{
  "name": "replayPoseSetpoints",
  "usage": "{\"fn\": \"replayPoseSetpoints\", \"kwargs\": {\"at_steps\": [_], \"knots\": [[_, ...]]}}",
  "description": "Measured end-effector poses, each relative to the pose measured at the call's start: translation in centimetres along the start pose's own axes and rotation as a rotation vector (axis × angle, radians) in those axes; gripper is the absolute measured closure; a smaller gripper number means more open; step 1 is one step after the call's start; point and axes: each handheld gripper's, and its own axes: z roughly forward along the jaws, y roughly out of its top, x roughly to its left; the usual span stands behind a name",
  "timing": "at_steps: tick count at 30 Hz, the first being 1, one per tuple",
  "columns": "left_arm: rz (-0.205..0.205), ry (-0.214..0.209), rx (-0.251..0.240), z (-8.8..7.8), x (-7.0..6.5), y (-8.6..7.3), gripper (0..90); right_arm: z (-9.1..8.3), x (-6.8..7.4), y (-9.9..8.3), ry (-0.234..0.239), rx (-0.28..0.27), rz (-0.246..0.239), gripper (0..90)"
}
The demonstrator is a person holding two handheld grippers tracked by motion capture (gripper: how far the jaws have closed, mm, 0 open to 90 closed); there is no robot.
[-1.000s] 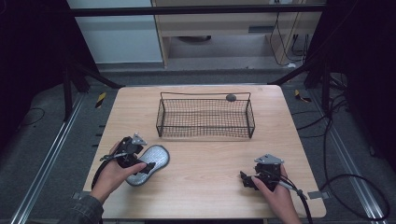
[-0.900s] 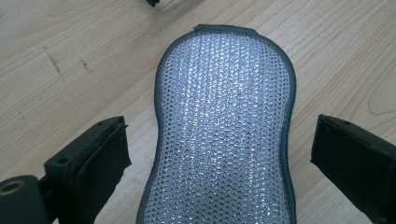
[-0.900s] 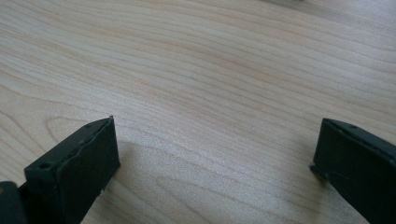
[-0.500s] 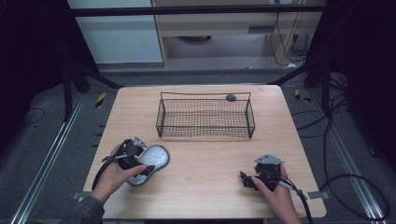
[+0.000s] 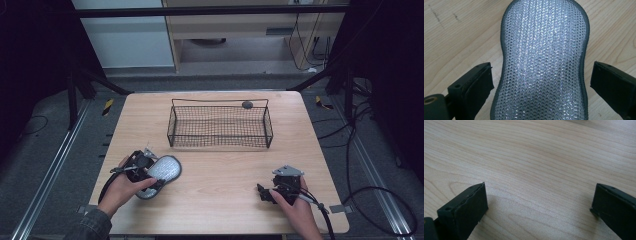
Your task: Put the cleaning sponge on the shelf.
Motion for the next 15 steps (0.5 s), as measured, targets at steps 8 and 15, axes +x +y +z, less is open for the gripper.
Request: {"fn": "replayPoseSetpoints", "kwargs": {"at_steps": [8,15], "knots": [[0.005,-0.007,0.007,0.30,-0.02,0.08,3.5,0.00,0.01,0.00,0.001,0.000,0.000,0.4],[0.005,-0.017,0.027,0.89,0.25,0.25,3.6,0.00,0.02,-0.01,0.001,0.000,-0.001,0.4]]}}
